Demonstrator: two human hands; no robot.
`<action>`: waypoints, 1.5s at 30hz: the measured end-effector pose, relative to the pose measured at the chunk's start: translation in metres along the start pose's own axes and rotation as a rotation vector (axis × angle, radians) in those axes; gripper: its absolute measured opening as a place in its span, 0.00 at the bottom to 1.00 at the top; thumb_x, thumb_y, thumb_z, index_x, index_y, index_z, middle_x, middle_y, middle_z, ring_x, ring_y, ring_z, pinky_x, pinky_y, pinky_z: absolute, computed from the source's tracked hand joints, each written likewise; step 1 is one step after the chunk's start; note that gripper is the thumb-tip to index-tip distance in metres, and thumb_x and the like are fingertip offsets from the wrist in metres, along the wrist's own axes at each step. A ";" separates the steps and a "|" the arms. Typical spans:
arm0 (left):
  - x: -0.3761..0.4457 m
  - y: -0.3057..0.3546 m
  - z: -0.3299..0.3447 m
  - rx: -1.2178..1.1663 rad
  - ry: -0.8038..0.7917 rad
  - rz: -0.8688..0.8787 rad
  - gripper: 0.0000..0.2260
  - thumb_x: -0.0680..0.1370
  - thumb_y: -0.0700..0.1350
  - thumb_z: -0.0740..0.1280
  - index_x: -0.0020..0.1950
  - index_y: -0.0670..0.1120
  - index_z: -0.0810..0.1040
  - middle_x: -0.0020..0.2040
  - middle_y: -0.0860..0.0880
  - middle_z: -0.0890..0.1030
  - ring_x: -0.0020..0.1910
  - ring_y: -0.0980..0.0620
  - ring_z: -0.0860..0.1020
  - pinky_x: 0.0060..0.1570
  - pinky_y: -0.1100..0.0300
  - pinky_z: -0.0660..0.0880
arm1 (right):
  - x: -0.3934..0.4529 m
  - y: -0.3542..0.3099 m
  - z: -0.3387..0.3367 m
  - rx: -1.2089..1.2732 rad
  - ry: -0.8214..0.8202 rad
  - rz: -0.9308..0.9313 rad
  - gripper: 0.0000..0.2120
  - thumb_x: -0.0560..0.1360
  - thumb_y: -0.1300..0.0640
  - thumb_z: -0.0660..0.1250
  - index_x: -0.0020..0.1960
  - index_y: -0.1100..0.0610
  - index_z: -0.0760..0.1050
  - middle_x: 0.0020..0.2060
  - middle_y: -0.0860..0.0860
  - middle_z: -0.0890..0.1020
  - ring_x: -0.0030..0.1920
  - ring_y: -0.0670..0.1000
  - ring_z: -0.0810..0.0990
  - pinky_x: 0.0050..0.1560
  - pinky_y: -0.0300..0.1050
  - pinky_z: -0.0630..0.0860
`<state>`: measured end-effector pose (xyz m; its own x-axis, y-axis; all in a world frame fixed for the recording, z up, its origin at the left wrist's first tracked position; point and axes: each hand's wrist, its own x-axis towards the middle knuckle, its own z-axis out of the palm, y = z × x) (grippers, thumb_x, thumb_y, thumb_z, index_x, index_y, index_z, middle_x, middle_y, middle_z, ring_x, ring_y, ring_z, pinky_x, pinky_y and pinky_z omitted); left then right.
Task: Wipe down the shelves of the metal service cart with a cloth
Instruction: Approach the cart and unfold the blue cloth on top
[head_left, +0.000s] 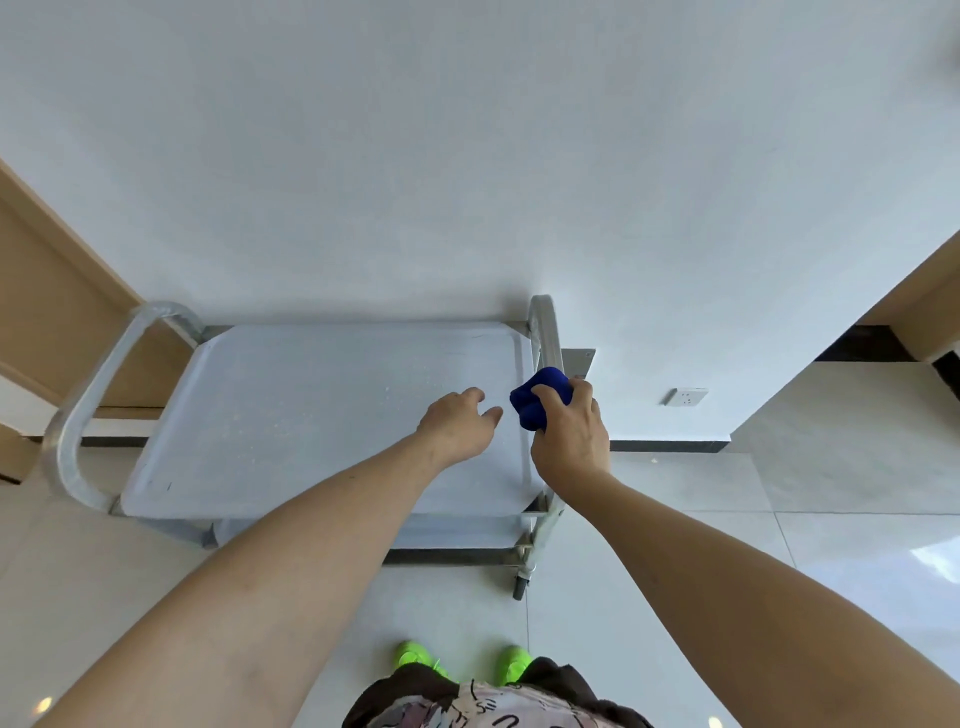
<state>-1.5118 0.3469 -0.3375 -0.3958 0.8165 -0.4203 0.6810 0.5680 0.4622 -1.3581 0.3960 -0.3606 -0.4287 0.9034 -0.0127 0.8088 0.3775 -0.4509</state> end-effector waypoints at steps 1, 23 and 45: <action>-0.001 0.000 -0.002 -0.013 0.009 0.005 0.25 0.82 0.58 0.55 0.76 0.47 0.64 0.73 0.44 0.69 0.69 0.42 0.70 0.64 0.51 0.70 | -0.003 -0.001 -0.001 0.016 0.012 -0.009 0.27 0.74 0.66 0.65 0.70 0.51 0.69 0.67 0.58 0.65 0.59 0.60 0.71 0.47 0.47 0.70; -0.008 -0.101 -0.057 -0.592 -0.226 0.019 0.04 0.79 0.45 0.66 0.53 0.48 0.77 0.54 0.48 0.81 0.55 0.49 0.79 0.56 0.50 0.78 | -0.061 -0.110 0.070 0.071 0.016 -0.018 0.37 0.72 0.65 0.67 0.76 0.49 0.58 0.64 0.55 0.70 0.49 0.58 0.77 0.38 0.48 0.72; 0.024 -0.097 -0.066 -0.551 -0.372 0.013 0.07 0.82 0.45 0.58 0.54 0.51 0.76 0.52 0.46 0.80 0.46 0.47 0.80 0.36 0.52 0.80 | 0.018 -0.060 0.039 0.491 -0.494 0.264 0.10 0.69 0.58 0.76 0.47 0.57 0.78 0.45 0.56 0.84 0.47 0.57 0.82 0.46 0.53 0.81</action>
<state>-1.6283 0.3182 -0.3405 -0.0831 0.7899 -0.6076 0.2307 0.6084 0.7593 -1.4298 0.3817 -0.3689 -0.4698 0.7112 -0.5229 0.6866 -0.0780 -0.7229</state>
